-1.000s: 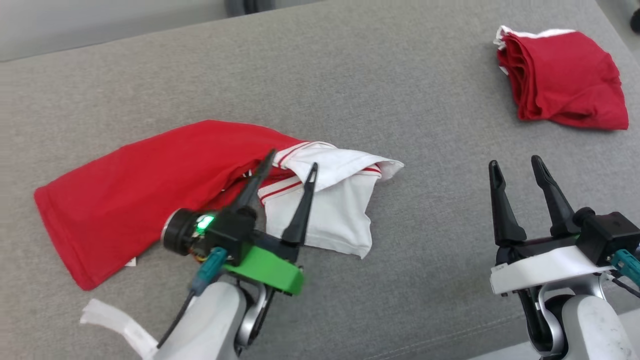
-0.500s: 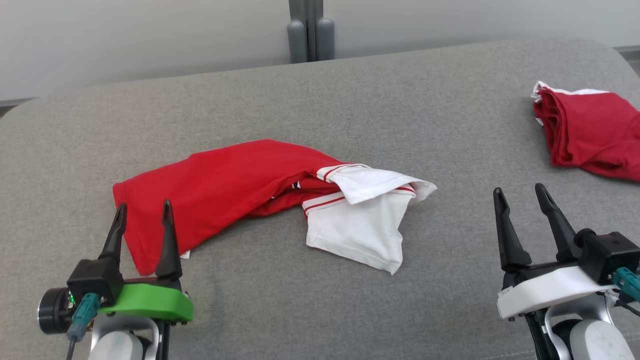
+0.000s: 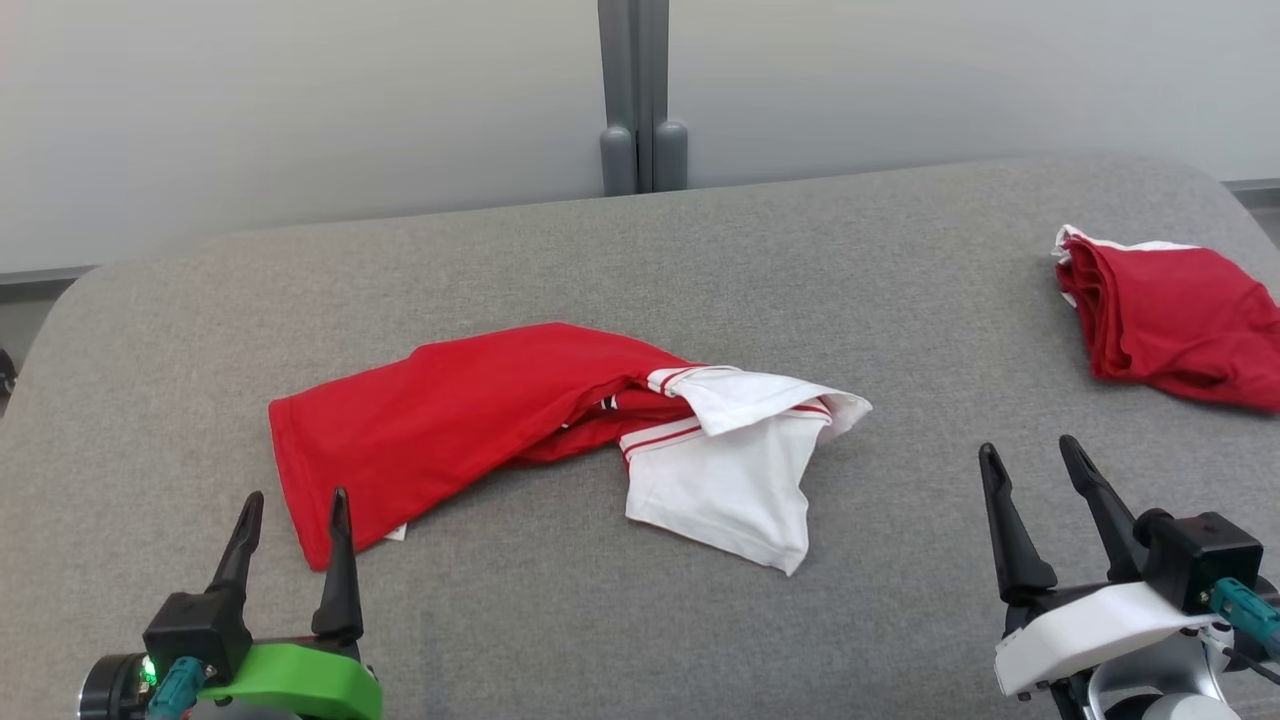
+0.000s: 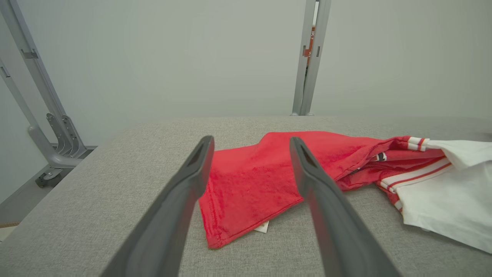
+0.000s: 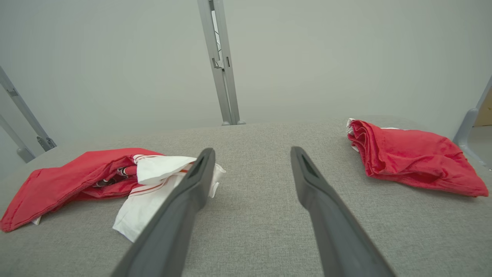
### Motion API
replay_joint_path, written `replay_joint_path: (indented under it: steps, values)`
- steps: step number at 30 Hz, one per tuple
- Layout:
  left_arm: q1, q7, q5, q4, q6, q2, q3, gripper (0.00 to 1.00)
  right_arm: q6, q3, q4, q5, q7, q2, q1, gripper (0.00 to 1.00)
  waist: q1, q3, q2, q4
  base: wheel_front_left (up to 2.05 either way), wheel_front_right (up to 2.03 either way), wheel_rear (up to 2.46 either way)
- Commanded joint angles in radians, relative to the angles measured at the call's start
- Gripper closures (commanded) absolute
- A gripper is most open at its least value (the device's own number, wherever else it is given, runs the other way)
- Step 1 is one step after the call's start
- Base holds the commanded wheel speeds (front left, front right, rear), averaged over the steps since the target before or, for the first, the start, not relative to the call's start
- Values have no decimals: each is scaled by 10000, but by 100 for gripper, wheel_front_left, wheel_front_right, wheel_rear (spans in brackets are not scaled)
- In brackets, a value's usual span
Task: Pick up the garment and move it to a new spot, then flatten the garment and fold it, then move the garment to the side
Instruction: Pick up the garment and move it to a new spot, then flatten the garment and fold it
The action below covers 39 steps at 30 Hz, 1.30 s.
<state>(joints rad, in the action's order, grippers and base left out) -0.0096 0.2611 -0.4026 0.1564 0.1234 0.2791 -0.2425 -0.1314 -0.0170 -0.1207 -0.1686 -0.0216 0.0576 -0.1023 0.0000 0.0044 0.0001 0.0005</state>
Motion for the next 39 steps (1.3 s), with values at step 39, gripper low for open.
replay_joint_path:
  steps: [39]
  values:
    - [-1618, 47, 543, -368, -94, -328, -302, 0, 15, 694, 1703, -504, -100, 982, 1802, 0, 0, 2085, -1, 1155, 0, 0, 0]
